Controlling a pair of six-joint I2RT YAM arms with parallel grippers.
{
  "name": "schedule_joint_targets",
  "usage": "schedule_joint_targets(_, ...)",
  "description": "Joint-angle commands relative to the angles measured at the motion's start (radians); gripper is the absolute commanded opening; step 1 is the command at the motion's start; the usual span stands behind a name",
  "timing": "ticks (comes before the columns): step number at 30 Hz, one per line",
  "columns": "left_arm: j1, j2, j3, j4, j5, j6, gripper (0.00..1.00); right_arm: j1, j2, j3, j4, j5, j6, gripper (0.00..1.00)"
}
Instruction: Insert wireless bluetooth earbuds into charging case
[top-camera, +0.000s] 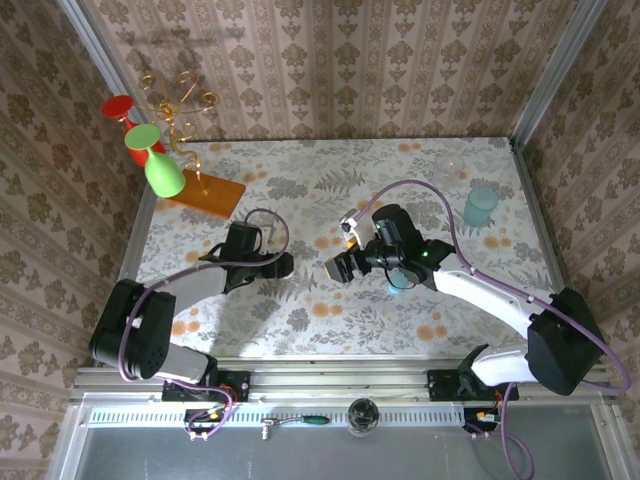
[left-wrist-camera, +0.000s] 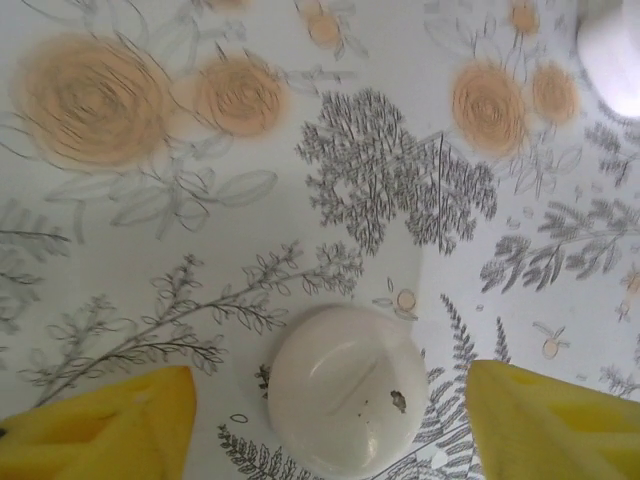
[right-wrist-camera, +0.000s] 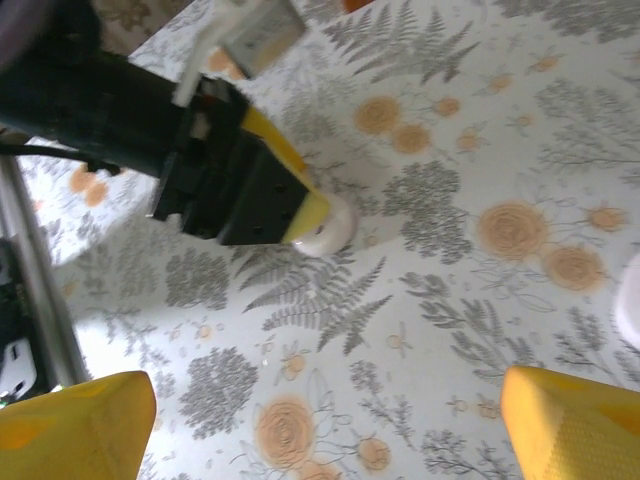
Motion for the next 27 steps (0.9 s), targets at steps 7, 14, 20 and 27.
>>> schedule_joint_targets(7, 0.05, -0.211, -0.013, 0.124, -0.224, 0.321, 0.93, -0.165, -0.15, -0.119, 0.1, 0.417, 0.025, 0.97)
schedule_joint_targets(14, 0.127, -0.296, -0.149, 0.347, -0.357, 0.466, 1.0, -0.302, -0.174, -0.27, 0.29, 0.591, -0.115, 1.0)
schedule_joint_targets(20, 0.225, -0.296, -0.268, 0.531, -0.335, 0.525, 1.0, -0.431, -0.131, -0.411, 0.524, 0.56, -0.145, 1.0)
schedule_joint_targets(27, 0.335, -0.079, -0.332, 0.879, -0.217, 0.481, 1.0, -0.523, -0.025, -0.509, 0.8, 0.427, -0.127, 1.0)
